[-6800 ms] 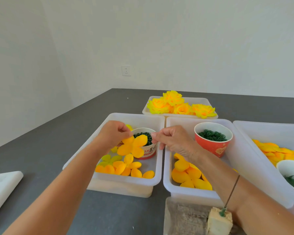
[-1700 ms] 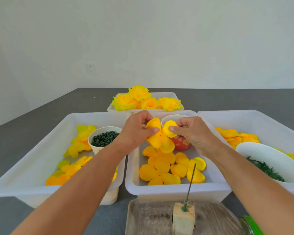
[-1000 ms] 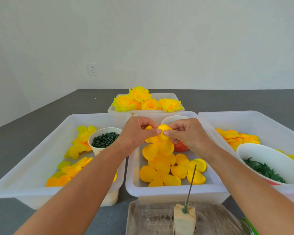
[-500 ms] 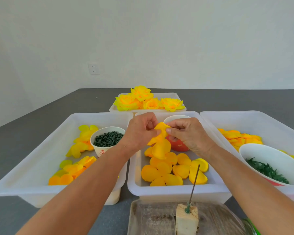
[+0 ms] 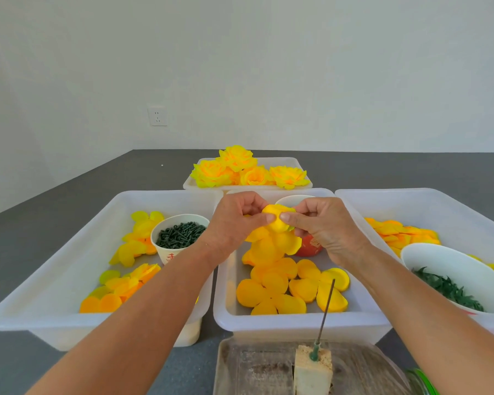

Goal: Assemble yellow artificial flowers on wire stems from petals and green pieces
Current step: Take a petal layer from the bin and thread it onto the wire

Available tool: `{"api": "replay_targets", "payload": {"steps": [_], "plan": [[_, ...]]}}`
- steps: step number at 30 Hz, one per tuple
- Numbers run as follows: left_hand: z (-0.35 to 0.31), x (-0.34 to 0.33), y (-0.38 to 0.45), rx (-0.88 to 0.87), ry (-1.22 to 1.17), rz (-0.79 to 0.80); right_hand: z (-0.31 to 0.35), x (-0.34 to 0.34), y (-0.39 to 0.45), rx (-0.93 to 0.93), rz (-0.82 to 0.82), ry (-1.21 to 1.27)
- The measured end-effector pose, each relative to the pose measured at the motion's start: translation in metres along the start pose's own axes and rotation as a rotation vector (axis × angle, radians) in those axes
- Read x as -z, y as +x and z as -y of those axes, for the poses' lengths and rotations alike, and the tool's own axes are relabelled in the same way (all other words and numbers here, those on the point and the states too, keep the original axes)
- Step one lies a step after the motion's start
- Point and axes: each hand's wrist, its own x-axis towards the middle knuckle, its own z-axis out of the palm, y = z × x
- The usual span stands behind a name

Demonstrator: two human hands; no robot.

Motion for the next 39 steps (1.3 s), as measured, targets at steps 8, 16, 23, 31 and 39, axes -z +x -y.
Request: {"api": "replay_targets", "payload": {"steps": [8, 16, 23, 31, 39], "plan": [[-0.004, 0.005, 0.002, 0.012, -0.178, -0.074, 0.003, 0.0, 0.005, -0.153, 0.139, 0.432], [-0.006, 0.008, 0.001, -0.043, -0.231, -0.099, 0.006, 0.004, 0.006, -0.18, 0.115, 0.506], [-0.006, 0.005, -0.001, -0.051, -0.129, -0.039, 0.002, 0.005, 0.008, -0.151, -0.041, 0.27], [-0.007, 0.009, 0.005, 0.082, -0.278, -0.127, -0.005, 0.008, 0.013, -0.225, -0.25, 0.283], [-0.005, 0.019, 0.011, 0.123, -0.57, -0.213, -0.004, 0.004, 0.008, -0.214, -0.13, -0.169]]}}
